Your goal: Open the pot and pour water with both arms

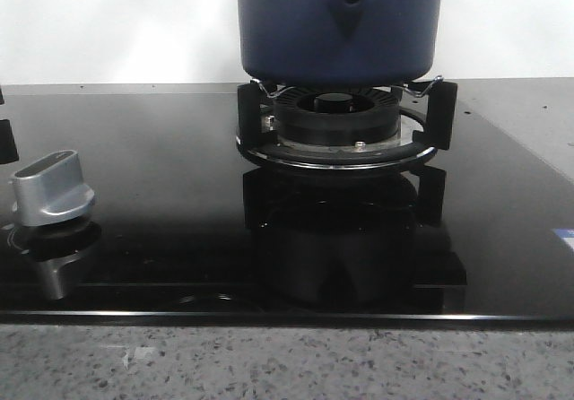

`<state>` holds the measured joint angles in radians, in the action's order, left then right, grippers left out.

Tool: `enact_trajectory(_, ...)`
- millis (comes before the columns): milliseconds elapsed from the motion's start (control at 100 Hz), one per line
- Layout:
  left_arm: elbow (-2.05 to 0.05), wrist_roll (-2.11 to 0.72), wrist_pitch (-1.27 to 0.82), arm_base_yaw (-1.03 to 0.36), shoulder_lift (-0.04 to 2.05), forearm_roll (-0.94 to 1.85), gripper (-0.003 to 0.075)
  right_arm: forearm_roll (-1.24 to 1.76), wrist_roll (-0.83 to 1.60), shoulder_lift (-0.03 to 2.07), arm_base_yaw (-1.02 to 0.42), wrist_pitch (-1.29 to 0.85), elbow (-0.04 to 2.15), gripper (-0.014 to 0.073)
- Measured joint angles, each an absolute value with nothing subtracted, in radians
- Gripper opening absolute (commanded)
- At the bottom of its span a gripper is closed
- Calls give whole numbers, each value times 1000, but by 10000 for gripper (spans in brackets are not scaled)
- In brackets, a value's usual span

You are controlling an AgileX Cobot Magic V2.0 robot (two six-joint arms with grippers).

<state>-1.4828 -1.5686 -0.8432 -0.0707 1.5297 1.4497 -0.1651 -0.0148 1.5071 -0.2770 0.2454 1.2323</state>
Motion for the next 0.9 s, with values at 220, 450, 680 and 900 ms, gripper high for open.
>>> enact_trajectory(220, -1483, -1569, -840, -71, 1530, 1450, 171, -165, -15, 1507, -277, 459, 1142, -47)
enact_trajectory(450, -1483, -1569, -835, -71, 1530, 1450, 171, -162, 6, 1507, -277, 663, 1047, -47)
enact_trajectory(680, -1483, -1569, -835, -71, 1530, 1450, 171, -134, 14, 1507, -275, 727, 1038, -47)
enact_trajectory(900, -1483, -1569, -843, -71, 1530, 1450, 171, -81, 31, 1503, -275, 850, 1038, -47)
